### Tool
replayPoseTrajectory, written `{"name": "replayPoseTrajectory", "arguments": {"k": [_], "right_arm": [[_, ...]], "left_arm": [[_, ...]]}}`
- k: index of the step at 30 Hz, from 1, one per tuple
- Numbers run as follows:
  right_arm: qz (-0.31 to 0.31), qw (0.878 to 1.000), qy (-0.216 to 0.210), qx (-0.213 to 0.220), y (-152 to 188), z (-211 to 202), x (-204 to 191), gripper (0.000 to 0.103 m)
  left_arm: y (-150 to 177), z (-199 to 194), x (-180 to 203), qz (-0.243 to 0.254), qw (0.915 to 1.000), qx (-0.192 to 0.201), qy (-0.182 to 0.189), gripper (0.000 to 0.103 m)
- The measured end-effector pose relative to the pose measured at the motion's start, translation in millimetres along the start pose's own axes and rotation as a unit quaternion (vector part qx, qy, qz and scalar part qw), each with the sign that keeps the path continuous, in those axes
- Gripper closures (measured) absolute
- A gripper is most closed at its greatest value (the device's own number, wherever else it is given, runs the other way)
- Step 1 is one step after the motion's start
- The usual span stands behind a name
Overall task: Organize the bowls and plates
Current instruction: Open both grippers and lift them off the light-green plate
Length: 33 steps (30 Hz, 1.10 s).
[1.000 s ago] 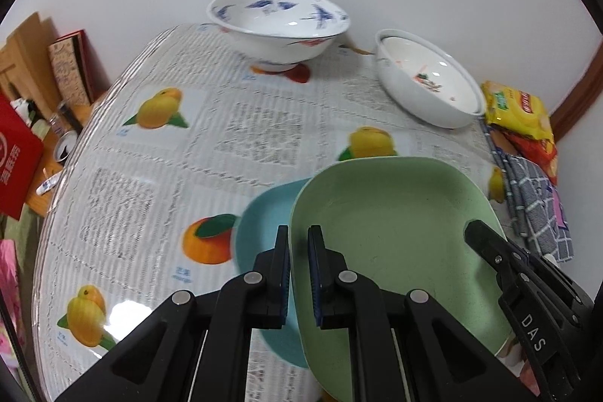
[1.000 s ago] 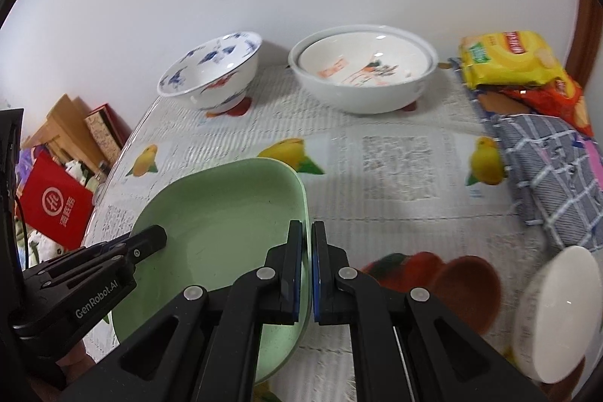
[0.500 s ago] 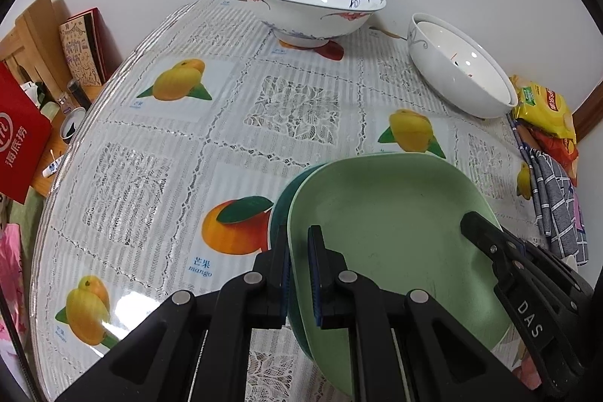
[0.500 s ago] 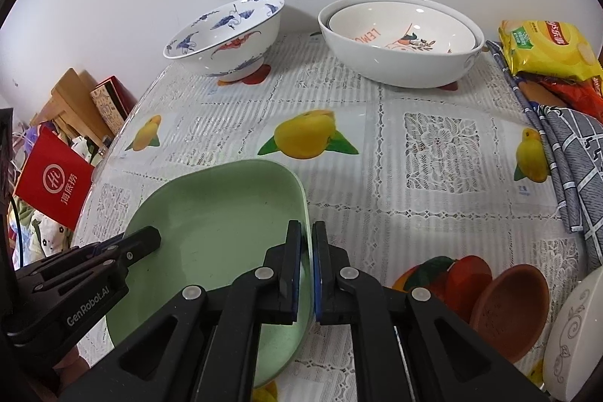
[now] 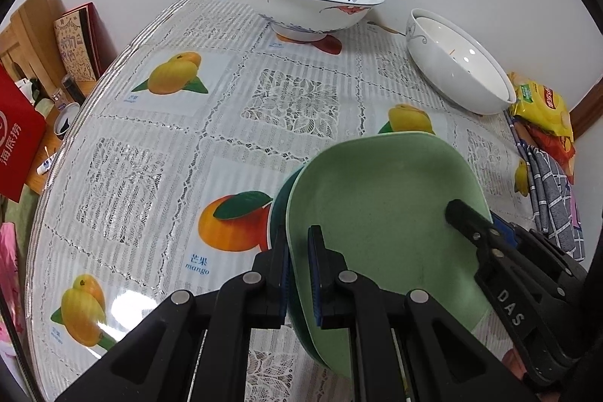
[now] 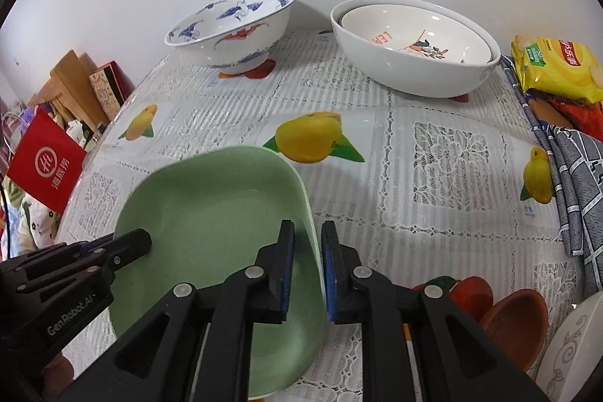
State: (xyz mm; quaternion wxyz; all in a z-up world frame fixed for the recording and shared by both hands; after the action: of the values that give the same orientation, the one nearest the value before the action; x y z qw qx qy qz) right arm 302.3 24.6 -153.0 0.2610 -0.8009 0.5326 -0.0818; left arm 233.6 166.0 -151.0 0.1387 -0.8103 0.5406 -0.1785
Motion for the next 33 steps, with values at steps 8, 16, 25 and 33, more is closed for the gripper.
{"name": "replayPoseTrajectory", "arguments": {"k": [8, 16, 25, 33], "right_arm": [[0.002, 1.000, -0.004, 0.009, 4.1, -16.0, -2.7, 0.078], [0.007, 0.999, 0.005, 0.043, 18.1, -65.8, 2.8, 0.070], [0.053, 0.990, 0.100, 0.087, 53.6, -144.1, 65.7, 0.051], [0.124, 0.972, 0.161, 0.117, 108.2, -211.7, 149.8, 0.051]], "left_arm": [[7.5, -18.8, 2.6, 0.016, 0.9999, 0.002, -0.001, 0.083], [17.1, -54.9, 9.9, 0.027, 0.9992, 0.028, -0.004, 0.077], [33.2, -93.9, 56.2, 0.062, 0.9962, 0.059, 0.019, 0.077], [55.2, -108.5, 120.1, 0.110, 0.9905, 0.071, 0.041, 0.077]]}}
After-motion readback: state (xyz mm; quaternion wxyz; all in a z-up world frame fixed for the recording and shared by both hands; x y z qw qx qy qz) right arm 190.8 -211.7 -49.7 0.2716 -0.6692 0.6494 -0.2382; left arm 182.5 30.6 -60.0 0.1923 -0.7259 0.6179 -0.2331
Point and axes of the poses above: each gripper's, at about its wrist camera, not at the fingertips, and z roughly the way its jaws point, x to its right, y to its underside, the point moved 3 cm from there along z, roughly the way its jaws point, and after that the axes turned 2 degrees about z, right-handed, at the moved point
